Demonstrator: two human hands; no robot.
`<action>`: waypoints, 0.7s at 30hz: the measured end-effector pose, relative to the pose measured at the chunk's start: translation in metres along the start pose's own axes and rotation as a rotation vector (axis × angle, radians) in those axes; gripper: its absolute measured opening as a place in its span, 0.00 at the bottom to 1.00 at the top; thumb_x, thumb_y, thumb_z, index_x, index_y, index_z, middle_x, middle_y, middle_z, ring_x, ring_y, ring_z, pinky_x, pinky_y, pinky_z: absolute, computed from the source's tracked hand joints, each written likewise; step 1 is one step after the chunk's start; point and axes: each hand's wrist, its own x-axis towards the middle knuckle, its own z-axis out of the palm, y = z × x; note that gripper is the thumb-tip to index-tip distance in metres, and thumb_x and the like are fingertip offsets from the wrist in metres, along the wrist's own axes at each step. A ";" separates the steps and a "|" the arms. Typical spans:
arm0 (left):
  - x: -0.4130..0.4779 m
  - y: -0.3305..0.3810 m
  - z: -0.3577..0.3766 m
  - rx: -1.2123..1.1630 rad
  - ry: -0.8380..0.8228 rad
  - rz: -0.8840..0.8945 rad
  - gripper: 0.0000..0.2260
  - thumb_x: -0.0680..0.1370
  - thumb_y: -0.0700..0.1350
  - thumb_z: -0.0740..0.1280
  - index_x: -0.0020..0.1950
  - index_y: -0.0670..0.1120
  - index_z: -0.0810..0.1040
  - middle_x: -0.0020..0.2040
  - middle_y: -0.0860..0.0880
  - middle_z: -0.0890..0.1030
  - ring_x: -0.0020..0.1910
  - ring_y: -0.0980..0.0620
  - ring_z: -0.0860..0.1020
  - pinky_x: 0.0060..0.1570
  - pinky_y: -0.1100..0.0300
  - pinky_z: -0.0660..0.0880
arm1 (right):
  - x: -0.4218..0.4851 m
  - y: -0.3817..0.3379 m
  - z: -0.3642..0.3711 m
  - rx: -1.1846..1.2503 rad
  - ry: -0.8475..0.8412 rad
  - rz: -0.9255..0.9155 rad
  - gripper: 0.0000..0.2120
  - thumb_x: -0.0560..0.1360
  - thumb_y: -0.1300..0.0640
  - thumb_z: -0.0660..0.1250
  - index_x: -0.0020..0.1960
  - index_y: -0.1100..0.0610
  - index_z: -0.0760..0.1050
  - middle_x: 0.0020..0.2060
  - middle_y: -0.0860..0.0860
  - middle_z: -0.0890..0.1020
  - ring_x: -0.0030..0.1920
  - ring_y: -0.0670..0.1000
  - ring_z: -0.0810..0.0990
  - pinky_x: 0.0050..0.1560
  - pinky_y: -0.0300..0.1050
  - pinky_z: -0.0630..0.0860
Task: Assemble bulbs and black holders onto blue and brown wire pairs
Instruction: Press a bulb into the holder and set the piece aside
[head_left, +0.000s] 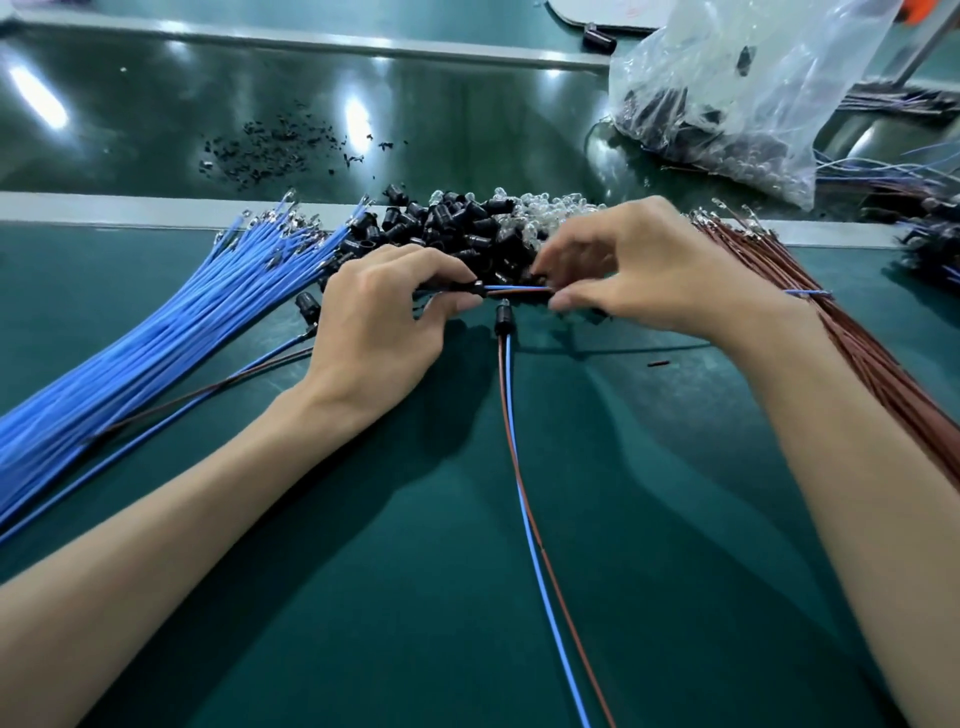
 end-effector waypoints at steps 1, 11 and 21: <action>0.000 0.000 0.000 -0.004 -0.003 -0.005 0.06 0.72 0.41 0.73 0.48 0.43 0.84 0.44 0.48 0.84 0.45 0.48 0.81 0.50 0.52 0.76 | -0.002 0.002 -0.003 0.021 0.013 0.013 0.10 0.66 0.67 0.77 0.46 0.61 0.83 0.37 0.52 0.85 0.40 0.53 0.84 0.47 0.49 0.80; 0.000 0.002 -0.001 0.046 -0.040 0.077 0.06 0.71 0.40 0.74 0.47 0.42 0.83 0.43 0.47 0.84 0.44 0.45 0.80 0.47 0.51 0.76 | 0.005 -0.019 0.028 -0.032 0.169 -0.077 0.09 0.63 0.66 0.76 0.39 0.54 0.85 0.31 0.47 0.85 0.38 0.42 0.82 0.42 0.41 0.77; 0.003 -0.001 0.000 -0.066 0.016 -0.117 0.06 0.73 0.39 0.72 0.49 0.44 0.84 0.44 0.53 0.83 0.44 0.56 0.79 0.47 0.70 0.71 | 0.002 -0.012 0.003 -0.062 0.056 0.019 0.12 0.64 0.65 0.78 0.47 0.59 0.84 0.35 0.52 0.84 0.34 0.42 0.80 0.34 0.32 0.75</action>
